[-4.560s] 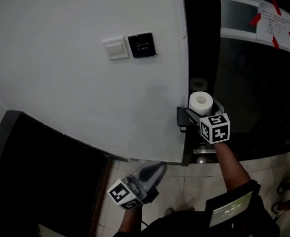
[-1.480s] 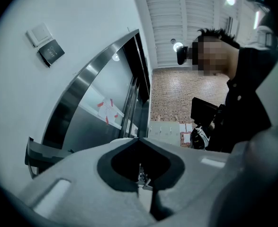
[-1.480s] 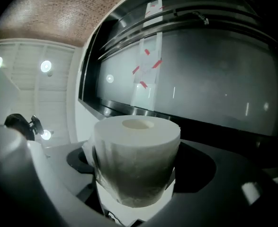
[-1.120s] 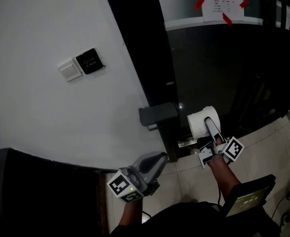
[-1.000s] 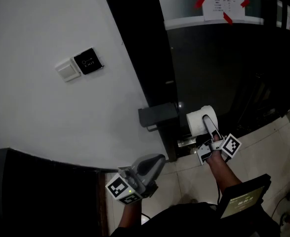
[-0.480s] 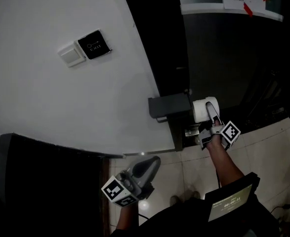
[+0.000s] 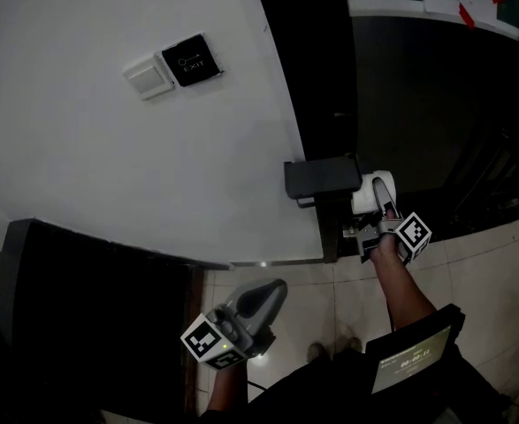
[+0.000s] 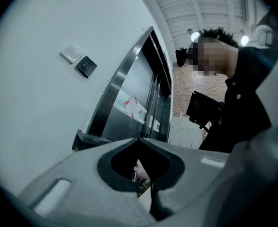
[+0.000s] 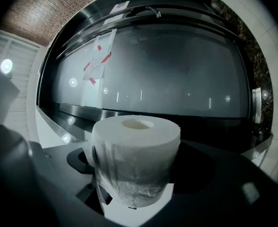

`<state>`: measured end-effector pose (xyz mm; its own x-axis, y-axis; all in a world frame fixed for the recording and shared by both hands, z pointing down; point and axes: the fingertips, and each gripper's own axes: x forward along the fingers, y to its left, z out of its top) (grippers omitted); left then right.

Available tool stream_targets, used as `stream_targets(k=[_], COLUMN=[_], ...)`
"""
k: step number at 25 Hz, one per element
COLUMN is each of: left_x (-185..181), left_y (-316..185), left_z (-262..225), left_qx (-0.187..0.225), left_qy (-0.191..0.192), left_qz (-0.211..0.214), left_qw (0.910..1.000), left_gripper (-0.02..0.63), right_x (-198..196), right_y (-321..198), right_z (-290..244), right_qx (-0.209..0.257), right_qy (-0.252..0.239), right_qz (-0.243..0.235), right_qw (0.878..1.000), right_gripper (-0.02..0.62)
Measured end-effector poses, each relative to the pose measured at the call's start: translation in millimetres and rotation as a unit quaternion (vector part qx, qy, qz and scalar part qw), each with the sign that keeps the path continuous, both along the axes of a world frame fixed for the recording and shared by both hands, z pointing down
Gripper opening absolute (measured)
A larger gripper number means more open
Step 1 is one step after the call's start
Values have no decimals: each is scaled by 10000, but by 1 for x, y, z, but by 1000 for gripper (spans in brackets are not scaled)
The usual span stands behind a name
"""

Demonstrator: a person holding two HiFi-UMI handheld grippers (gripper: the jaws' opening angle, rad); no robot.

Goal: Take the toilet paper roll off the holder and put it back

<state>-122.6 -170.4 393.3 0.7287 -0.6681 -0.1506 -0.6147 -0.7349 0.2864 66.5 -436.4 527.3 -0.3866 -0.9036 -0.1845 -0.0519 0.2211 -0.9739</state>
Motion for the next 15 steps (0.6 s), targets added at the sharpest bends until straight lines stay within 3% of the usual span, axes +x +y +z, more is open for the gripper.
stream_targets(k=[15], left_x=[-24], left_y=[34], left_z=[-8], left_qx=[120], left_qy=[115], left_qz=[-478], left_qw=[9987], left_gripper=[1], right_x=[-83], right_y=[23], right_z=[8], right_qx=[-207], right_qy=[-305], right_qz=[-725], right_qw=[9967], right_gripper=[450])
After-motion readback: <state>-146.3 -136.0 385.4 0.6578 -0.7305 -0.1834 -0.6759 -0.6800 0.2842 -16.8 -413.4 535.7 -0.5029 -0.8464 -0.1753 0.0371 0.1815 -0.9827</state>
